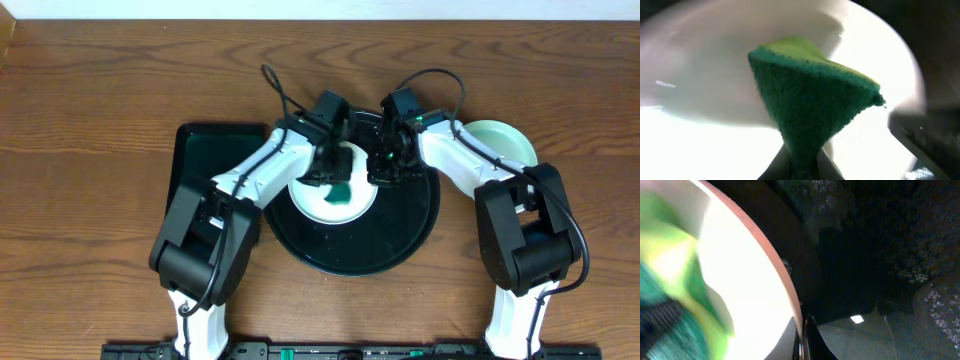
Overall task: Clean dirty plates on tray and stack at the side
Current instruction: 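Scrub the white plate with the sponge in left gripper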
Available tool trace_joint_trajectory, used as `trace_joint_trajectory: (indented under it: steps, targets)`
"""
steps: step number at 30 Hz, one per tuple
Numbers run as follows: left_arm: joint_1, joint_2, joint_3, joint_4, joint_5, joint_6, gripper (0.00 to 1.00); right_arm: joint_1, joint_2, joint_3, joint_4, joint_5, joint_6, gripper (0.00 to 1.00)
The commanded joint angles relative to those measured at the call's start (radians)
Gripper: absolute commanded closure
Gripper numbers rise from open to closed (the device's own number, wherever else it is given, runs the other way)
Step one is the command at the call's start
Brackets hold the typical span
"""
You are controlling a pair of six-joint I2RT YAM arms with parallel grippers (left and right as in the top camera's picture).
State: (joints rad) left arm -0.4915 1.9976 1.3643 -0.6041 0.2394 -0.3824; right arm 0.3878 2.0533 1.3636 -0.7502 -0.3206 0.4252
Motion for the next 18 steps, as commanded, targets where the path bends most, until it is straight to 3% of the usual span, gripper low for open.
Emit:
trace_joint_trajectory:
  steps: [1, 6, 9, 13, 18]
  targets:
    - [0.031, 0.017, -0.011, -0.038, -0.315, -0.139, 0.92, 0.007, 0.034, -0.023, -0.010, 0.027, -0.003, 0.99]
    - [0.019, 0.017, -0.011, -0.161, -0.363, -0.223, 0.93, 0.007, 0.034, -0.026, -0.009, 0.027, -0.003, 0.99]
    - [-0.006, 0.017, -0.011, -0.294, -0.323, -0.210, 0.93, 0.007, 0.034, -0.026, -0.008, 0.027, -0.003, 0.99]
    - [-0.046, 0.017, -0.011, -0.375, -0.171, -0.037, 0.93, 0.006, 0.034, -0.026, -0.008, 0.026, -0.004, 0.99]
    - [-0.073, 0.017, -0.011, -0.300, 0.071, 0.158, 0.93, 0.007, 0.034, -0.026, -0.005, 0.016, -0.004, 0.99]
